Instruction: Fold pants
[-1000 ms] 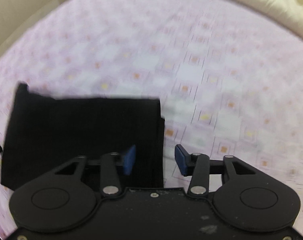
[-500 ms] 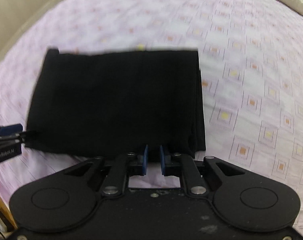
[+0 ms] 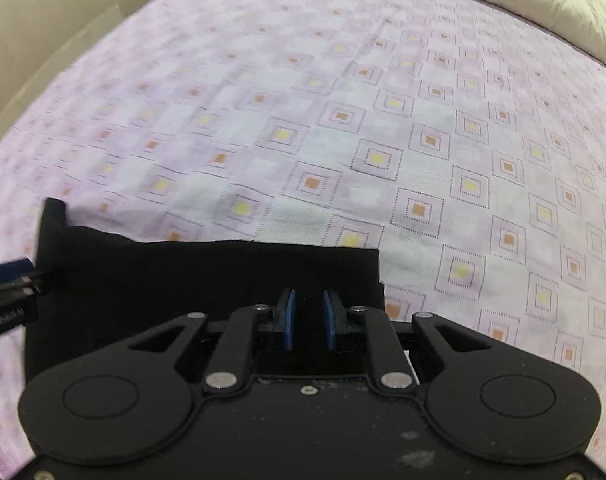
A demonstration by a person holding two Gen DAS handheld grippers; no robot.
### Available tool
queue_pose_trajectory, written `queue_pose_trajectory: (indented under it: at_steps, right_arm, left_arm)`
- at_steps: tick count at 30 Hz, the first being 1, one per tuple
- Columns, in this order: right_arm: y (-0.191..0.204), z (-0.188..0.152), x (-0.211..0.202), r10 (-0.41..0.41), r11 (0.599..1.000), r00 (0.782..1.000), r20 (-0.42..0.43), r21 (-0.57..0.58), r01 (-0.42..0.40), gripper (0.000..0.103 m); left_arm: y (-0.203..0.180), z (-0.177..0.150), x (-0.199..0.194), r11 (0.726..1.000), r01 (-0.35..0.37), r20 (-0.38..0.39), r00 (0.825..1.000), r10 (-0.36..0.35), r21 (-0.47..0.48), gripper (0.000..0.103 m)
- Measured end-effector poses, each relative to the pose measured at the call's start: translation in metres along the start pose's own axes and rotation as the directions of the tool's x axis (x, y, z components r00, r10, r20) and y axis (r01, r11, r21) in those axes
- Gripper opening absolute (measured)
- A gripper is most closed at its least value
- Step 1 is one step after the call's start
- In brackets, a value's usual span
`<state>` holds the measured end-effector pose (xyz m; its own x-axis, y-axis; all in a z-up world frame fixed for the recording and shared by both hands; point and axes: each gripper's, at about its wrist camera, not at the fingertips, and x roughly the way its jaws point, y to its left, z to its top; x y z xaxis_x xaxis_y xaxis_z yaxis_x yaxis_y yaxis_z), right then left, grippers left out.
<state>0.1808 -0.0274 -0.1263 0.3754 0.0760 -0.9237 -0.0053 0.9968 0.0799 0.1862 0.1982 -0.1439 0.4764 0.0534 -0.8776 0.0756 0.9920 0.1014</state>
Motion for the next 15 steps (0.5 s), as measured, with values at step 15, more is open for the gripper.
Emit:
queue_pose_trajectory:
  at_steps: [15]
  right_arm:
    - [-0.001, 0.009, 0.04, -0.012, 0.997, 1.0, -0.016, -0.073, 0.011, 0.006]
  left_arm:
    - [0.02, 0.018, 0.02, 0.989, 0.084, -0.049, 0.995, -0.09, -0.12, 0.044]
